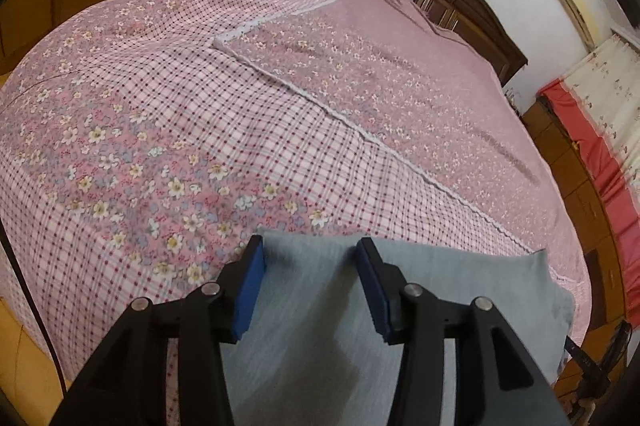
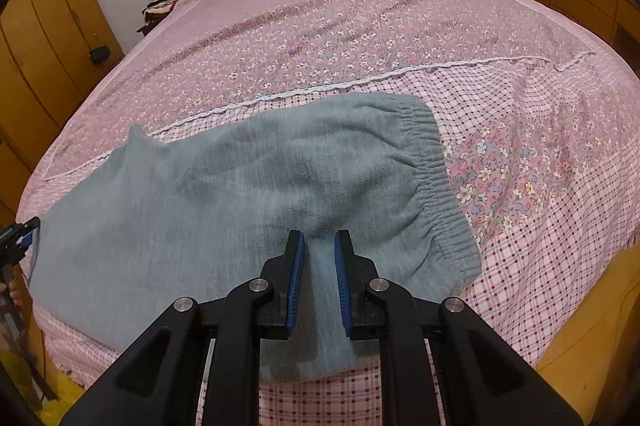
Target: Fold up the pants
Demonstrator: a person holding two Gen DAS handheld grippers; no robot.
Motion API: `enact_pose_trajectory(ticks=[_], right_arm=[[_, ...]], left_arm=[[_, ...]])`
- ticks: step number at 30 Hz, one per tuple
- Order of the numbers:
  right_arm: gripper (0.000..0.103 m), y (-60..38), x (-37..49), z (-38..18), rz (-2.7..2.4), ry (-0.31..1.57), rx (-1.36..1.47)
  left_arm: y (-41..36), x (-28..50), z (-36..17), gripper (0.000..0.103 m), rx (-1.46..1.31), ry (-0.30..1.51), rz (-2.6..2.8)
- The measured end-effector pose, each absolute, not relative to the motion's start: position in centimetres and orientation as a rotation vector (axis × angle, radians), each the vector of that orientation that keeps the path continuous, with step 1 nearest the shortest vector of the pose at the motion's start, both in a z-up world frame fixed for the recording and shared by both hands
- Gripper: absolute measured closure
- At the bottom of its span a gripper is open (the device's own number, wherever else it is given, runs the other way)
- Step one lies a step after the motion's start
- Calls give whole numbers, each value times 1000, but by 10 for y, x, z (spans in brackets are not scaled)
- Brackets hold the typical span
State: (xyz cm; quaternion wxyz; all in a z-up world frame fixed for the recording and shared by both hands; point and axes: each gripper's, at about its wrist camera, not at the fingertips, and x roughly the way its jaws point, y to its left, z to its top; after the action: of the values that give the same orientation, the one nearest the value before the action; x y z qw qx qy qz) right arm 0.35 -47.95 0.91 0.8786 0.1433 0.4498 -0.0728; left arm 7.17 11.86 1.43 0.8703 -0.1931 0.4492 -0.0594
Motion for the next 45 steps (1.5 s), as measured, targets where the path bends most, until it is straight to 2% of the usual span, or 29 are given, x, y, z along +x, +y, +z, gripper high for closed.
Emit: enact_pose_trajectory(ticks=[1, 3, 4, 5, 12, 14, 16, 19, 24, 28, 36, 44, 45], right_arm=[[86, -480, 4, 9, -152, 939, 297], [86, -479, 4, 9, -155, 941, 293], [86, -479, 4, 9, -157, 942, 292], [86, -479, 5, 9, -159, 943, 290], [86, -476, 8, 9, -164, 948, 263], [86, -476, 10, 8, -164, 948, 260], [86, -477, 11, 7, -163, 949, 263], [86, -477, 12, 7, -160, 951, 256], [86, -473, 20, 16, -145, 927, 240], [86, -465, 34, 17, -119, 907, 232], [86, -471, 66, -9, -152, 927, 112], [86, -511, 52, 16, -187, 882, 287], [83, -515, 45, 20, -188, 877, 307]], left_arm=[[118, 74, 13, 55, -398, 943, -140], [114, 73, 16, 65, -365, 924, -171], [111, 72, 19, 82, -347, 907, -184], [107, 70, 22, 93, -326, 892, -195], [79, 45, 49, 92, -88, 722, -47], [73, 51, 42, 82, 14, 743, 55], [75, 57, 31, 82, 60, 782, 142], [90, 60, 21, 82, 8, 824, 166], [95, 42, 32, 81, -52, 793, 96], [82, 35, 41, 70, -108, 794, -5], [62, 34, 6, 68, -132, 917, -21], [85, 23, 7, 61, -177, 927, 30], [86, 20, 7, 61, -182, 929, 33]])
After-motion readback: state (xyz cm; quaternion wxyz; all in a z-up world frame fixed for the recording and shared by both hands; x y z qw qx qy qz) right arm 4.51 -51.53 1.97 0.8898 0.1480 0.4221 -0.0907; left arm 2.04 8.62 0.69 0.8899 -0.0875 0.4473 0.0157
